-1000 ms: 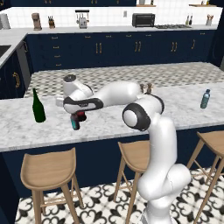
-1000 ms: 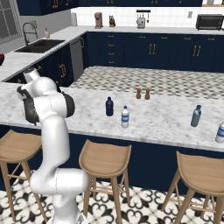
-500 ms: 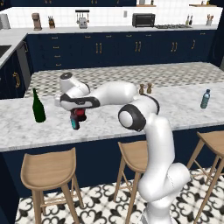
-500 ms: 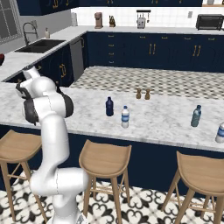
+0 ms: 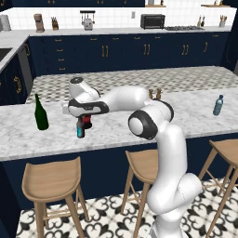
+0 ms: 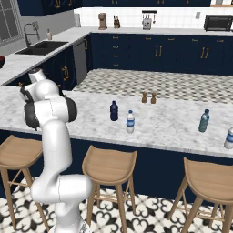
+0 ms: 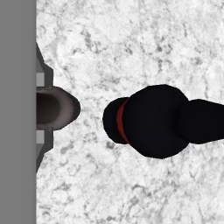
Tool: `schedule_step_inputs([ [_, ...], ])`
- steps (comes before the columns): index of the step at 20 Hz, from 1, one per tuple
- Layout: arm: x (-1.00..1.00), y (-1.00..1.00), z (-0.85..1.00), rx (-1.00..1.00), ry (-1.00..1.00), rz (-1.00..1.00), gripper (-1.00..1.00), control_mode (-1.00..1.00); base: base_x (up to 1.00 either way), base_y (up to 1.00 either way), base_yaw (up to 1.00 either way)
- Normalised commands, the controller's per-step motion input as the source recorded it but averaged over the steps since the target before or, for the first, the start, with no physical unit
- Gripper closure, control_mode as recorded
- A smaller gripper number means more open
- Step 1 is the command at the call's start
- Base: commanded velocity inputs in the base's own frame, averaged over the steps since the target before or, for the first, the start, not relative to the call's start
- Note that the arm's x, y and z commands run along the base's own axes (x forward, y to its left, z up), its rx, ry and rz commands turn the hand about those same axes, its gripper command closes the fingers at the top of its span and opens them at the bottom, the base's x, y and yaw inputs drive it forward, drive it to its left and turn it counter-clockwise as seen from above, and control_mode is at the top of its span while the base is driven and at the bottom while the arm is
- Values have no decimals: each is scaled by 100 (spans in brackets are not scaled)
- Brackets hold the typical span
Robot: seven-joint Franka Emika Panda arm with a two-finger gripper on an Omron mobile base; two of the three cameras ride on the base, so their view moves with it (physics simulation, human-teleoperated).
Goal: Move the plastic bottles in the middle to the plastics group, and the glass bottles in the middle to the glass group.
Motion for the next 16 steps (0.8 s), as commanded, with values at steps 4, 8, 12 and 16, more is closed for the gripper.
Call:
schedule_step_inputs([
  [4,2,-1,-33,0,0,5,100,-100,0,0,0],
  [8,5,0,-24,0,0,4,-100,-100,0,0,0],
  [12,6,0,-4,0,0,4,-100,-100,0,0,0],
  [16,0,0,2,0,0,3,-100,-100,0,0,0],
])
